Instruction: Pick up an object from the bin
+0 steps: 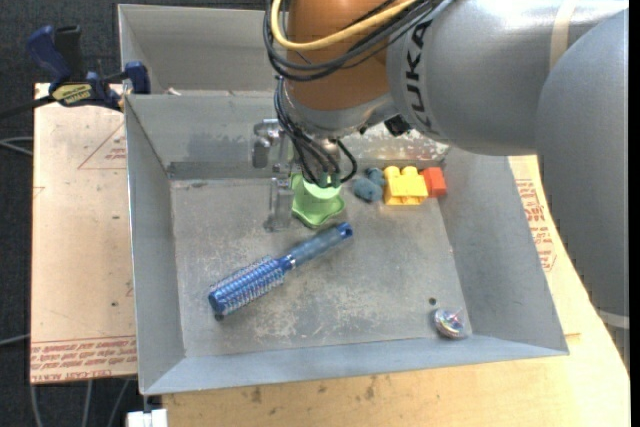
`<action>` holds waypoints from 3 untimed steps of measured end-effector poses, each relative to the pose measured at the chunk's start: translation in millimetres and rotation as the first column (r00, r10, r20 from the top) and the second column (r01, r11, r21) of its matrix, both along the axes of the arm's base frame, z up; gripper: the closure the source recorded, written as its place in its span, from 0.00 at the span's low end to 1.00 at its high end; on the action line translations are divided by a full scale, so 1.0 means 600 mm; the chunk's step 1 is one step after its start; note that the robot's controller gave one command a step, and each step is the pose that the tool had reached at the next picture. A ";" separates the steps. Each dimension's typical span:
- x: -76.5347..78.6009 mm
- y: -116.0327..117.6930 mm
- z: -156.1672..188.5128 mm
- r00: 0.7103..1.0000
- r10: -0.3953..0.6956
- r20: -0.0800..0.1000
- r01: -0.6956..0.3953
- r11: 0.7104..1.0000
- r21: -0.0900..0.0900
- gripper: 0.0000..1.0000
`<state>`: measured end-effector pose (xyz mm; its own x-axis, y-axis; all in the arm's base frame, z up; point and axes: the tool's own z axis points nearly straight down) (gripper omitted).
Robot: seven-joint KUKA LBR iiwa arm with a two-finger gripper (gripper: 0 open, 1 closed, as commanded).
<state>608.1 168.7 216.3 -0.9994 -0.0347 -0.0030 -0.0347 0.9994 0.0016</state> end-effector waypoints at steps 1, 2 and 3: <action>-0.065 -0.046 -0.247 0.996 0.086 -0.012 -0.086 0.996 -0.002 0.00; -0.058 -0.044 -0.239 0.996 0.085 0.006 -0.085 0.996 0.002 1.00; -0.044 -0.002 -0.028 0.991 0.132 0.008 -0.132 0.991 0.001 1.00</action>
Offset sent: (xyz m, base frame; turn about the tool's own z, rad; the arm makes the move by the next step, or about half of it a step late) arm -0.0375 -0.0276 -0.1463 -0.0870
